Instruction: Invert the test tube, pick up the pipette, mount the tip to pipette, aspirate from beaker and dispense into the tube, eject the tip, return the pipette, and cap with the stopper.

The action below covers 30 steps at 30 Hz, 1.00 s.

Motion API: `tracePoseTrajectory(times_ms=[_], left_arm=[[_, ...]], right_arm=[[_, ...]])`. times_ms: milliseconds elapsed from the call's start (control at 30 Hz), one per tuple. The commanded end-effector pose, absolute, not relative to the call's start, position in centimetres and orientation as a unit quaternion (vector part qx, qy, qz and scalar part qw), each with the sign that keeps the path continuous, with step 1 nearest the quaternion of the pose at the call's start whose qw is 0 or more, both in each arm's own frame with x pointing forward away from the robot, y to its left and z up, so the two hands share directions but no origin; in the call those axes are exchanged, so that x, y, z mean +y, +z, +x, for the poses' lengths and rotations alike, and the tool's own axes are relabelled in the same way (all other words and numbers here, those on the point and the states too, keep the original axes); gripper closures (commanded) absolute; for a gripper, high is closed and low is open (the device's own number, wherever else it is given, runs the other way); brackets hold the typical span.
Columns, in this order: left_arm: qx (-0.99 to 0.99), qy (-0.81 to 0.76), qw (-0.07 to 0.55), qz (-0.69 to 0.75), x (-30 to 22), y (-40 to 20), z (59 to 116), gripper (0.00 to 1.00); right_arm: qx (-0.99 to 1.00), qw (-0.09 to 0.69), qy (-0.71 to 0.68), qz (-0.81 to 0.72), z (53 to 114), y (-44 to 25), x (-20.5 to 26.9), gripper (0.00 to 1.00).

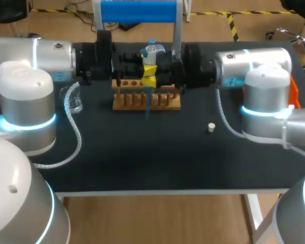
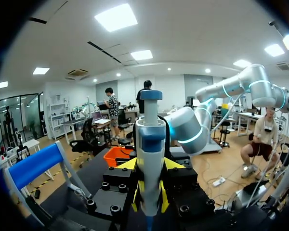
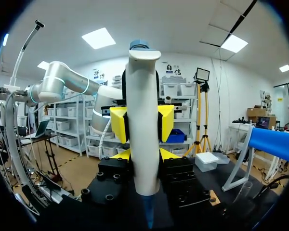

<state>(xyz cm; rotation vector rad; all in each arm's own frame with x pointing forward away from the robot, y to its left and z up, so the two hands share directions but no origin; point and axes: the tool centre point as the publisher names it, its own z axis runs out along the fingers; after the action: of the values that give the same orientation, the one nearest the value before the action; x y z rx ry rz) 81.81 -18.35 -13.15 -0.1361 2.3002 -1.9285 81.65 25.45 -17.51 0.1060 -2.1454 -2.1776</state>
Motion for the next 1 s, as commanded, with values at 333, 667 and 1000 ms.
tracePoseTrajectory(times_ms=[333,667,1000], left_arm=[[0.764,-0.640,0.069,-0.046,-18.4,-13.0,81.4,0.00],[0.764,-0.640,0.069,-0.046,-18.4,-13.0,81.4,0.00],[0.764,-0.640,0.069,-0.046,-18.4,-13.0,81.4,0.00]], right_arm=[[-0.711,0.067,-0.700,0.027,81.8,-17.5,24.0,1.00],[-0.706,0.100,-0.701,0.012,81.8,-17.1,21.8,1.00],[-0.711,0.103,-0.693,0.066,82.7,-14.8,15.7,1.00]])
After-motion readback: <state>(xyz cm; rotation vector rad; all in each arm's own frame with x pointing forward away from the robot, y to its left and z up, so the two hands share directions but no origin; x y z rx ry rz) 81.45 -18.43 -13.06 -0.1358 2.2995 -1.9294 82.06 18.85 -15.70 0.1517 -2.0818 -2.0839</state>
